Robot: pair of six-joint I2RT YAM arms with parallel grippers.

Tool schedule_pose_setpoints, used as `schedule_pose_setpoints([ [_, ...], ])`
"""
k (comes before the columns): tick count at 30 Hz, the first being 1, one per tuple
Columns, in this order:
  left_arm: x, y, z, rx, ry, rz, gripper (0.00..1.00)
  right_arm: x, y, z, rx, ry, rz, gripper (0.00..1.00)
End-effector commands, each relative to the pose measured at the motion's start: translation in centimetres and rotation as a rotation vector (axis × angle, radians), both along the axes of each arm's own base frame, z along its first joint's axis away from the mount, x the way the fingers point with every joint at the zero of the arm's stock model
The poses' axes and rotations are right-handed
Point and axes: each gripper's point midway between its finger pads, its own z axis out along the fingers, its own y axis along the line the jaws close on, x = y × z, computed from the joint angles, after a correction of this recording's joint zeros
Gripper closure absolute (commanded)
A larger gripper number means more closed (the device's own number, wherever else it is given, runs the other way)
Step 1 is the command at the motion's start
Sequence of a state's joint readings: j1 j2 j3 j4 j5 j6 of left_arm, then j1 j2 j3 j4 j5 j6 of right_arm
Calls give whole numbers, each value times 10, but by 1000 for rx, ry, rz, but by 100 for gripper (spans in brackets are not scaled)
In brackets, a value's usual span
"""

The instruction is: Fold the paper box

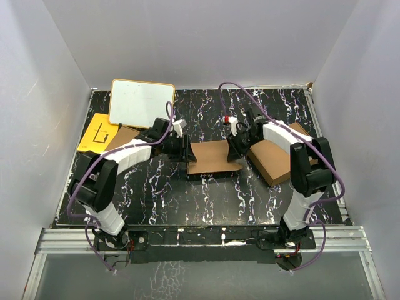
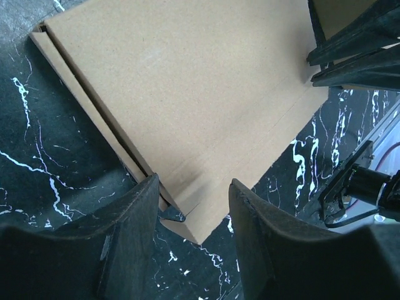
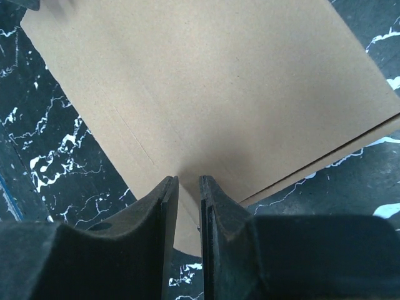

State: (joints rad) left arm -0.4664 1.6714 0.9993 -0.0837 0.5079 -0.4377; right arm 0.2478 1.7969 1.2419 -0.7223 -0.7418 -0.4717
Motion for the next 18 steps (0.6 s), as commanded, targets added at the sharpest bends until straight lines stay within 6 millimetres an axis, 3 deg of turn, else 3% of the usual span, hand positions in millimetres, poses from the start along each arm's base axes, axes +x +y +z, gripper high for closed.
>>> schedule_pose_setpoints([
  [1,-4,6,-15,30,34,-1,54,3,-1,-20,-28,-3,-2,75],
  [5,-6,8,-24,55,64,1,54,1,0,-31,-32,23,0,76],
  [12,-7,15,-38,117,106,0,55,3,7,-15,16,-9,27,75],
  [14,-4,13,-33,113,94,3,55,1,11,-4,55,-19,50,74],
  [18,4,11,-4,76,16,24,55,1,20,25,138,-70,78,70],
])
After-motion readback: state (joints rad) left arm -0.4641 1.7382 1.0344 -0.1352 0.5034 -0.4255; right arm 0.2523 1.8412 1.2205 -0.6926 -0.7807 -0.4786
